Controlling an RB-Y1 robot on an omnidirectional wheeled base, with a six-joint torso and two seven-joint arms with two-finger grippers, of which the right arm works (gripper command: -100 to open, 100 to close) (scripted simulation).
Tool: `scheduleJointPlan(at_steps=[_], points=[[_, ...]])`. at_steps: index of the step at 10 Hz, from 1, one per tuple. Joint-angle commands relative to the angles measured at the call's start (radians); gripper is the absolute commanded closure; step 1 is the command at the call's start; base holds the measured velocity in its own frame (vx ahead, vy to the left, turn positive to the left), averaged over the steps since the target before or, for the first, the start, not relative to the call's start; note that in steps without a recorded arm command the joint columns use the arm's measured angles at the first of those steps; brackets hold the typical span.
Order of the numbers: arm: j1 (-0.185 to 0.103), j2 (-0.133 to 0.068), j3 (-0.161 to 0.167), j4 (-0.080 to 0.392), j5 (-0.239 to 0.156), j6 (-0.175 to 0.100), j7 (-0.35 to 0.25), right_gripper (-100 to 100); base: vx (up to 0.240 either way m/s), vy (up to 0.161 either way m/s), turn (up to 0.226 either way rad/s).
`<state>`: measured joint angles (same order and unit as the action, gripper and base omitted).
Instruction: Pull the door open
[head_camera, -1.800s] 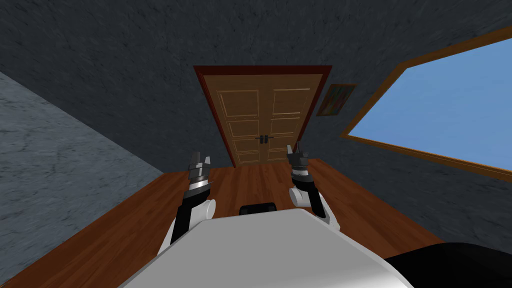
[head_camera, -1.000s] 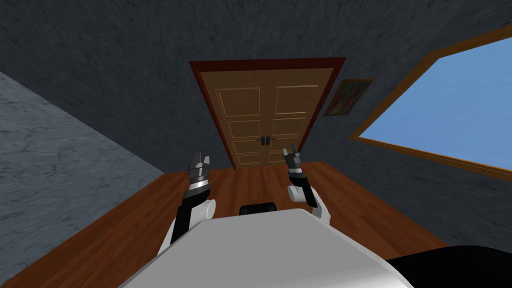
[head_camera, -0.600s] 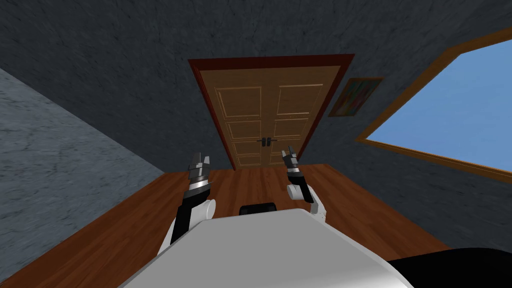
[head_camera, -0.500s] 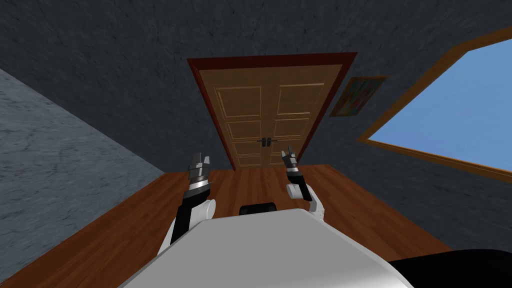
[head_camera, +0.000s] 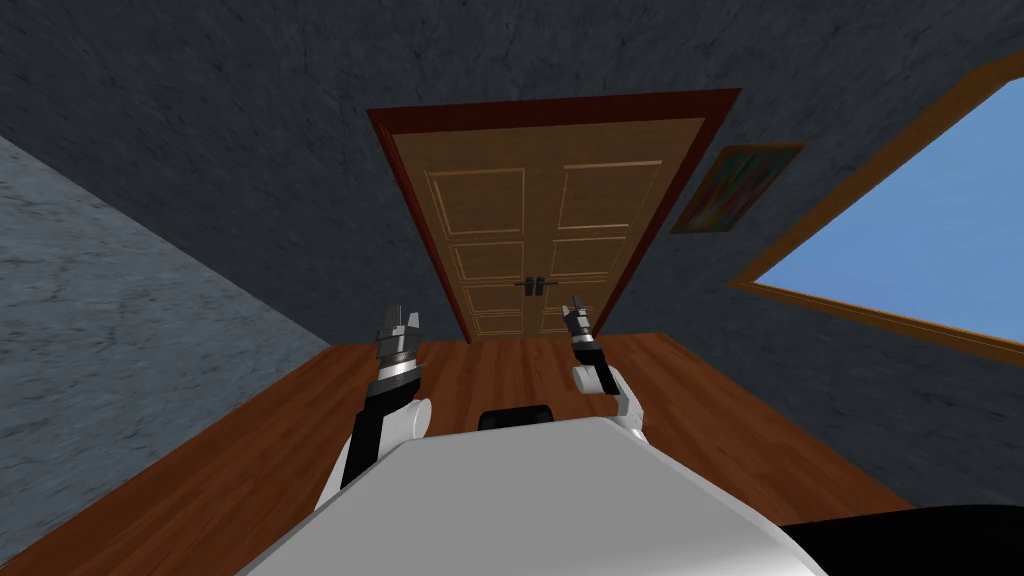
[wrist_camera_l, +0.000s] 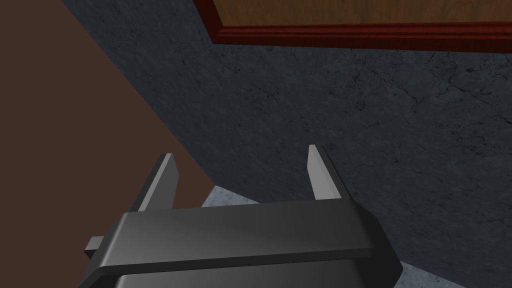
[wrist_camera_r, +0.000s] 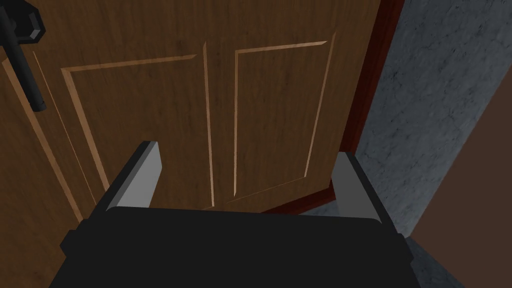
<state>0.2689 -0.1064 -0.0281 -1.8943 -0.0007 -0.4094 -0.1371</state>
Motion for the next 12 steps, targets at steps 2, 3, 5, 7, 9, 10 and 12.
scheduleJointPlan(at_steps=[2,3,5,7,9,10,12], points=[[-0.025,-0.009,-0.011,0.066,-0.004,0.005,-0.001,-100,0.114,-0.034,0.041],[-0.036,-0.012,-0.016,0.091,-0.005,0.010,-0.001,-100,0.094,-0.034,0.035],[-0.057,-0.019,-0.025,0.139,-0.008,0.018,-0.001,-100,0.085,-0.028,0.041],[-0.079,-0.025,-0.034,0.188,-0.011,0.026,-0.002,-100,0.094,-0.034,0.040],[-0.101,-0.031,-0.043,0.237,-0.014,0.035,-0.002,-100,0.101,-0.038,0.038],[-0.111,-0.034,-0.048,0.260,-0.015,0.039,-0.002,-100,0.108,-0.033,0.032],[-0.133,-0.040,-0.057,0.308,-0.018,0.047,-0.003,-100,0.100,-0.030,0.043]])
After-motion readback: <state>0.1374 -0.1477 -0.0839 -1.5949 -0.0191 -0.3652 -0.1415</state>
